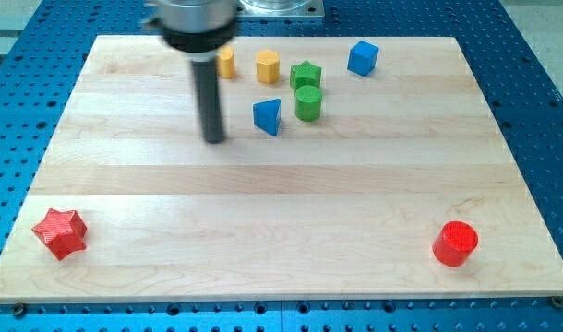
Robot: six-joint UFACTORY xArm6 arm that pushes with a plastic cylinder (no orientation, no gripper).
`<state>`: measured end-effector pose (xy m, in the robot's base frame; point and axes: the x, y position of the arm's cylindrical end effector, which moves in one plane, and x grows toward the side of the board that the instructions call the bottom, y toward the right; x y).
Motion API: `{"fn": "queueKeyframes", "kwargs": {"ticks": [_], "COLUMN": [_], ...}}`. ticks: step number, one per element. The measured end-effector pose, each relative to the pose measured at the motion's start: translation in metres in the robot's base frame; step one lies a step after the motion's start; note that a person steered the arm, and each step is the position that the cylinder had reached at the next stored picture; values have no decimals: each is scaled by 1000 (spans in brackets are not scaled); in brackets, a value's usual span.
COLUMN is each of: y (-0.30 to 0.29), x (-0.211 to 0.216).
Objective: Adjust the triangle to the bottom right of the heart
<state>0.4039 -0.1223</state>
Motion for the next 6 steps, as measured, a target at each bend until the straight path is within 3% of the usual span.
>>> {"fn": "queueKeyframes", "kwargs": {"ticks": [1, 2, 4, 6], "y": [10, 56, 95, 89], "x": [-51, -60, -2, 11]}}
